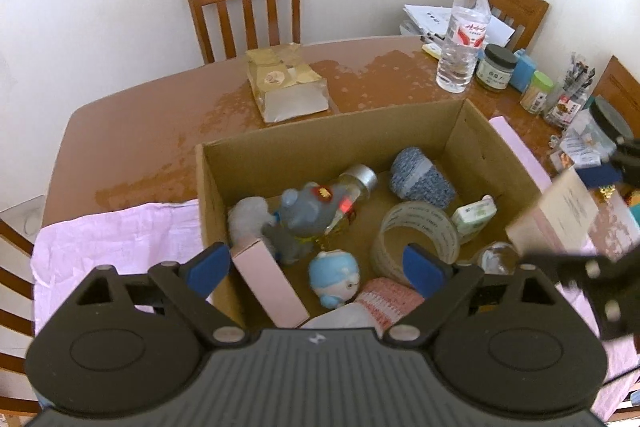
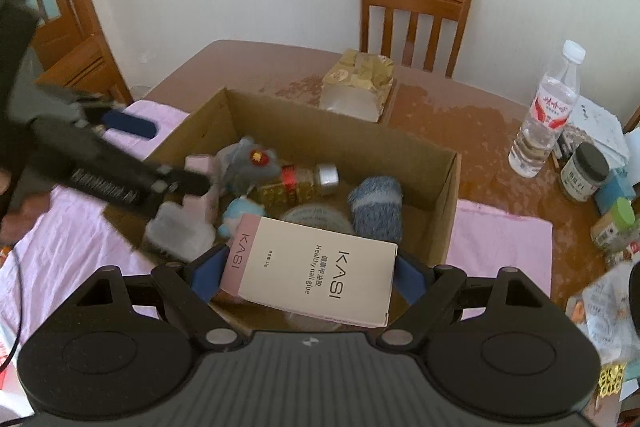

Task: Organize objects
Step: 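Carry the gray toy and KASI box into the cardboard box and release both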

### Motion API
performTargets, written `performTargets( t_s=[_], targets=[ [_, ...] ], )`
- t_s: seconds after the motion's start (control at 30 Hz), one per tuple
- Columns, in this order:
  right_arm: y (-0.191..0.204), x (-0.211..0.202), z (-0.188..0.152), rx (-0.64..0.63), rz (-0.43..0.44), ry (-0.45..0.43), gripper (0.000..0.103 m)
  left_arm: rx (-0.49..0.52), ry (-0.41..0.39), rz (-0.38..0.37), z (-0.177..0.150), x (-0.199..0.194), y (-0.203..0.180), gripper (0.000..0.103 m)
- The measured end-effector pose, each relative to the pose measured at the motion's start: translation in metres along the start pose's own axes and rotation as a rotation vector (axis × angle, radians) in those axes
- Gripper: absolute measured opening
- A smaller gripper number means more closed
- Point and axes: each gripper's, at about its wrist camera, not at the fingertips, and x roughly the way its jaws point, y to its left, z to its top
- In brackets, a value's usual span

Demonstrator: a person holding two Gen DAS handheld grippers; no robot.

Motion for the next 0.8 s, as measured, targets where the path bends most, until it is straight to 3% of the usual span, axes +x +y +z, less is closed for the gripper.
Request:
performTargets(
  t_s=[0.27,0.57,0.7,0.8],
  targets=[
    [-0.012,0.023,0.029,0.016,-0.046,-0.016,0.089,-0.009,-0.003,0.057,-0.007,-0.007,0.011,0.096],
    [-0.027,0.054,0.050,0.026,-0.108,-0.003,0.090,-0.038,-0.011,0.054,-0.015,-0.009,0.021,0.097],
    [-0.029,0.061,0.052,0.033,-0.124,0.011,0.103,-0.053,-0.014,0.033,-0.018,-0.009,0.023,0.098],
    [-0.027,0.059,0.050,0.029,-0.119,0.014,0.103,-0.045,-0.016,0.031,-0.019,-0.011,0.022,0.098]
  ],
)
